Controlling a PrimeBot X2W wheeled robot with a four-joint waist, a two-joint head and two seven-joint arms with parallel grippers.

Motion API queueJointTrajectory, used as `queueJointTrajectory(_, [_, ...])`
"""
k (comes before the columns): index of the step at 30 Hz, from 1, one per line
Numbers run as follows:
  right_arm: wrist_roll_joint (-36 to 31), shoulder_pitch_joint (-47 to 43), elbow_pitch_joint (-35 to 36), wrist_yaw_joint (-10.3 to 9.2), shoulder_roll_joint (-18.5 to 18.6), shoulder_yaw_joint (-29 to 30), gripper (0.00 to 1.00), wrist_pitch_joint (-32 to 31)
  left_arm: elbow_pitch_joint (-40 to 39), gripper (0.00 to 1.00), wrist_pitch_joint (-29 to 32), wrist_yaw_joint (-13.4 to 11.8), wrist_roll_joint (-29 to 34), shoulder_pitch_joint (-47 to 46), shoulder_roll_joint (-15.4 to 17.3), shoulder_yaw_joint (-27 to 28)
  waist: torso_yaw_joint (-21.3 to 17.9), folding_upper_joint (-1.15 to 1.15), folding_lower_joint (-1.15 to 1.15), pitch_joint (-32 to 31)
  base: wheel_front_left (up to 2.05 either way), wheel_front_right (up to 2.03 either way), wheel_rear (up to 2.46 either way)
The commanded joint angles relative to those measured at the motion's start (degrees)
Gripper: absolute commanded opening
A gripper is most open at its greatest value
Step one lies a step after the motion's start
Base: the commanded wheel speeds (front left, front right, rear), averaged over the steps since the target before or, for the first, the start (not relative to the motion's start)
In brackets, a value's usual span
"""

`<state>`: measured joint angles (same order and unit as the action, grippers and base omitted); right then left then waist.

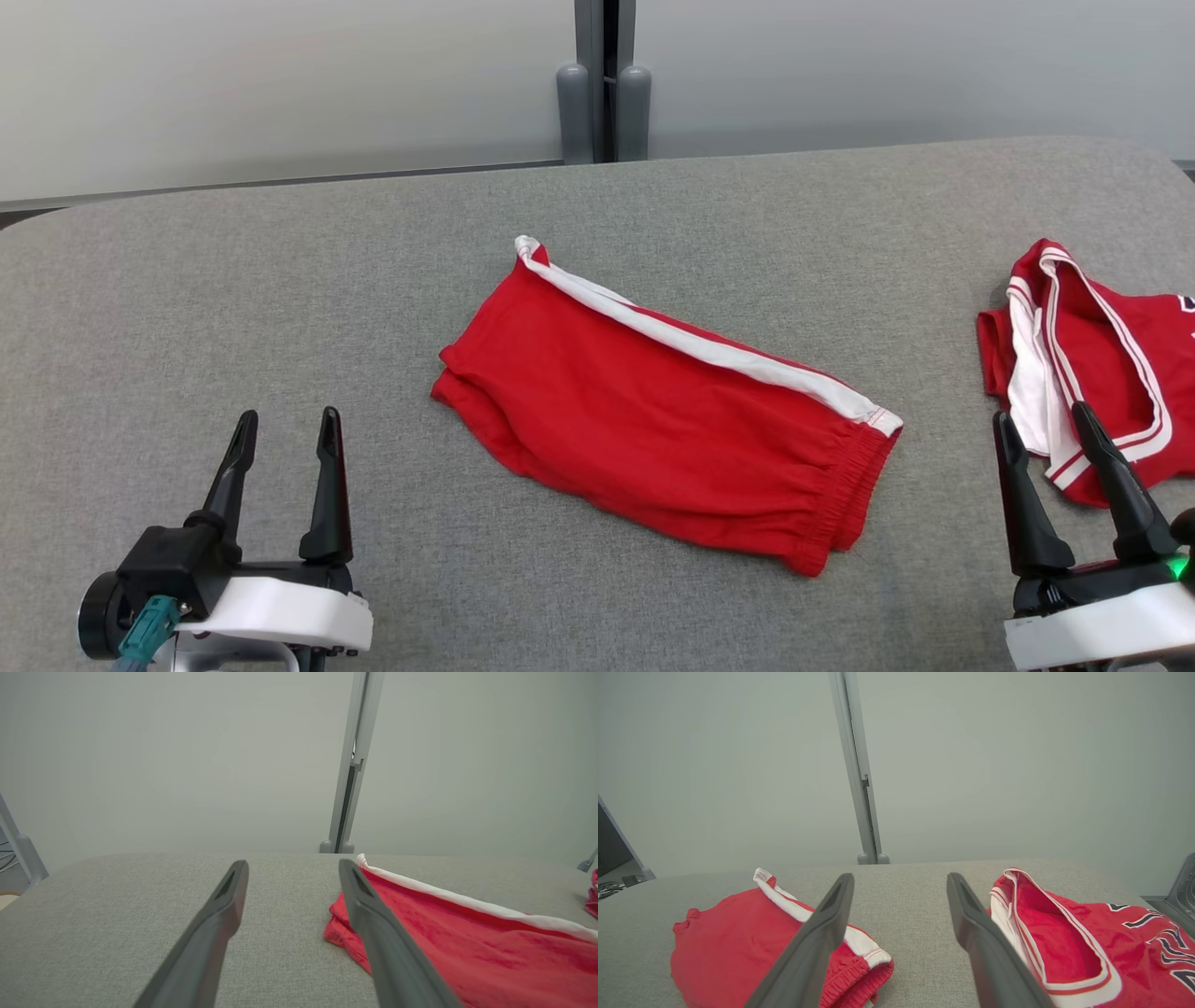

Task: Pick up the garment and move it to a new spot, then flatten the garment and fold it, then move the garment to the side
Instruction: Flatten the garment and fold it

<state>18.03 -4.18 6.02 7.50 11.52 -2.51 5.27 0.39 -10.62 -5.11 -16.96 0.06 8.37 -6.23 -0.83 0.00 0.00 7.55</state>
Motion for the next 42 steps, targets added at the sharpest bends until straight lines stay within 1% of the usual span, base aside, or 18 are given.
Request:
queueJointTrajectory(1, [0.08,-0.27,0.22,-0.03,-0.08,0.19,1.0,-0.1,-0.35,1.0,-0.02,-0.28,-0.1,0.5,0.31,0.04,0.06,0.0,0.0,0.07,0.0,0.0,0.0])
queueJointTrajectory(4, [-0.01,-0.13,0.36,-0.03,-0.08,0.49,1.0,-0.34,-0.76,1.0,0.31,-0.34,-0.14,0.17,0.31,-0.29,0.26,0.0,0.0,0.33,0.0,0.0,0.0])
queueJointTrajectory(6, [-0.12,0.05,0.51,-0.03,-0.13,0.68,1.0,-0.44,-0.72,1.0,0.67,0.25,-0.35,-0.61,0.24,-0.85,0.38,0.0,0.0,0.68,0.0,0.0,0.0])
queueJointTrajectory(9, [-0.22,0.51,0.84,-0.03,-0.18,0.97,1.0,-0.55,0.51,1.0,2.59,1.93,-0.84,-3.17,0.13,-2.6,0.49,0.0,0.0,1.85,0.0,0.0,0.0])
queueJointTrajectory(11, [-0.28,1.15,1.27,-0.03,-0.2,0.95,1.0,-0.48,2.3,1.0,4.15,3.62,-1.43,-6.03,-0.01,-3.96,0.37,0.0,0.0,3.07,0.0,0.0,0.0])
queueJointTrajectory(15, [-0.12,2.84,1.64,-0.03,-0.14,0.31,1.0,-0.44,10.09,1.0,8.44,7.46,-3.47,-13.56,-0.61,-6.35,-0.64,0.0,0.0,6.06,0.0,0.0,0.0])
queueJointTrajectory(18, [0.08,4.17,1.33,-0.03,-0.18,-0.47,1.0,-0.22,17.58,1.0,11.15,9.03,-4.67,-19.48,-0.87,-7.13,-1.92,0.0,0.0,8.03,0.0,0.0,0.0])
queueJointTrajectory(22, [0.74,5.44,0.29,-0.03,-0.52,-1.1,1.0,0.36,27.32,1.0,14.71,10.29,-5.87,-26.3,-0.65,-7.72,-3.42,0.0,0.0,9.9,0.0,0.0,0.0])
queueJointTrajectory(25, [1.14,5.77,-0.79,-0.03,-0.63,-1.36,1.0,1.01,33.89,1.0,17.54,10.49,-6.67,-29.83,-0.56,-7.84,-4.15,0.0,0.0,10.57,0.0,0.0,0.0])
queueJointTrajectory(28, [1.36,5.98,-1.56,-0.03,-0.79,-1.29,1.0,1.55,38.52,1.0,20.92,10.69,-7.34,-31.87,-0.68,-8.23,-4.48,0.0,0.0,10.7,0.0,0.0,0.0])
queueJointTrajectory(29, [1.43,5.99,-1.82,-0.03,-0.78,-1.29,1.0,1.64,39.12,0.53,21.43,10.73,-7.45,-32.07,-0.73,-8.46,-4.54,0.0,0.0,10.67,0.0,0.0,0.0])
queueJointTrajectory(30, [1.5,6.02,-2.01,-0.03,-0.75,-1.2,1.0,1.78,39.47,0.0,21.92,10.83,-7.59,-32.28,-0.74,-8.64,-4.52,0.0,0.0,10.6,0.0,0.0,0.0])
queueJointTrajectory(35, [1.71,5.84,-2.51,-0.03,-0.98,-0.63,1.0,1.92,38.21,0.0,23.49,10.9,-7.82,-30.87,-0.73,-9.52,-3.74,0.0,0.0,9.68,0.0,0.0,0.0])
queueJointTrajectory(37, [1.9,5.87,-2.43,-0.03,-1.02,-0.81,1.0,1.85,37.12,0.0,23.61,10.33,-7.22,-30.12,-0.3,-10.06,-3.17,0.0,0.0,9.34,0.0,0.0,0.0])
queueJointTrajectory(42, [1.77,5.6,-2.19,-0.03,-0.62,-0.6,1.0,1.42,33.07,0.0,22.41,8.9,-8.26,-26.26,-0.52,-9.38,-1.61,0.0,0.0,8.34,0.0,0.0,0.0])
